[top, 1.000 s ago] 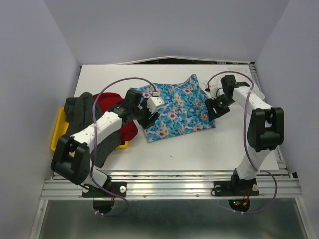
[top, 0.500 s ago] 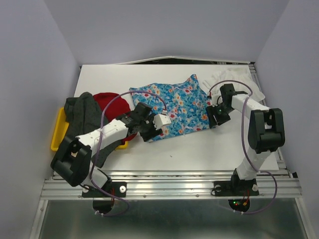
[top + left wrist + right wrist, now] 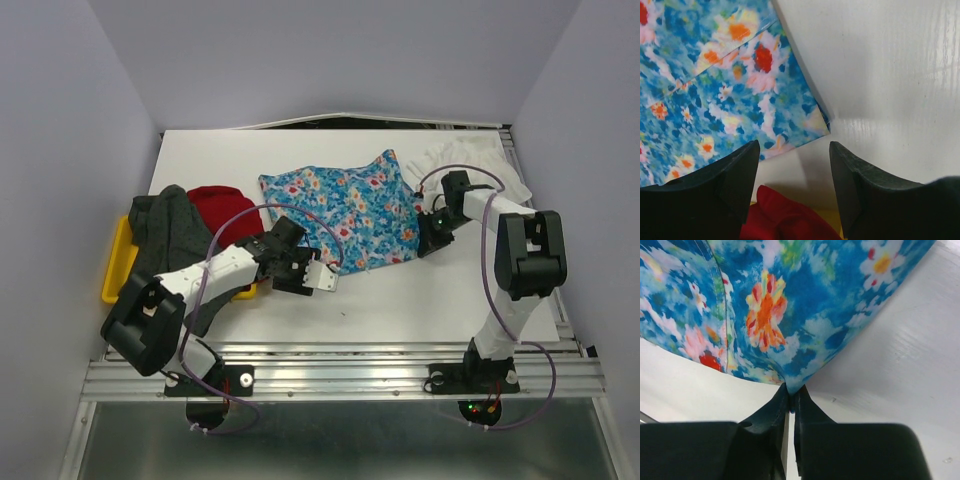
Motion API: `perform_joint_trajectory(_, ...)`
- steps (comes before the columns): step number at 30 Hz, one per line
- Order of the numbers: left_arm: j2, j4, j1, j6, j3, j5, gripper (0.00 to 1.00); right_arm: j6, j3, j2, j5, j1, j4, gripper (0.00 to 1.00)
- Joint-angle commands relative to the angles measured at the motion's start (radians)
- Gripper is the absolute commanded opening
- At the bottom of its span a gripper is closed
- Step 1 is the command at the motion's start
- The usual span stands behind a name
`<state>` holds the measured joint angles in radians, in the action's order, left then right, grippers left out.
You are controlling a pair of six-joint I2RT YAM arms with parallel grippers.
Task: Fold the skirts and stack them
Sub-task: Flatten the skirt out
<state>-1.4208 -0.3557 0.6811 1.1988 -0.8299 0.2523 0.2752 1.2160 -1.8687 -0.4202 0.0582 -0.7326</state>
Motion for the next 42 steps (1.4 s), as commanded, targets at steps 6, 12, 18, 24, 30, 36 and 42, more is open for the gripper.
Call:
perform_joint_trajectory(6,-0.029,0.066,0.044,0.226,0.083,-0.015,0.67,-0.048,0.000,0.072,-0.109,0.002,-0.007,0.01)
perform_joint_trajectory(12,-0.036,0.083,0.055,0.269,0.129,-0.071,0.60,-0.045,0.007,0.114,-0.074,0.002,-0.027,0.01)
perform_joint_trajectory(18,-0.050,0.155,0.057,0.252,0.143,-0.122,0.29,-0.033,0.025,0.141,-0.022,0.002,-0.048,0.01)
perform_joint_trajectory(24,0.036,0.176,0.029,0.029,-0.004,-0.053,0.00,-0.070,0.154,0.235,0.026,0.002,-0.056,0.01)
perform_joint_trajectory(30,0.083,0.219,-0.106,-0.366,-0.350,0.041,0.00,-0.145,0.480,0.259,0.081,0.002,-0.027,0.01)
perform_joint_trajectory(36,0.204,0.349,-0.178,-0.625,-0.492,-0.031,0.00,-0.168,0.622,0.339,0.121,0.002,0.056,0.01)
perform_joint_trajectory(42,0.264,0.370,-0.176,-0.663,-0.558,-0.065,0.00,-0.143,0.659,0.365,0.187,0.002,0.047,0.01)
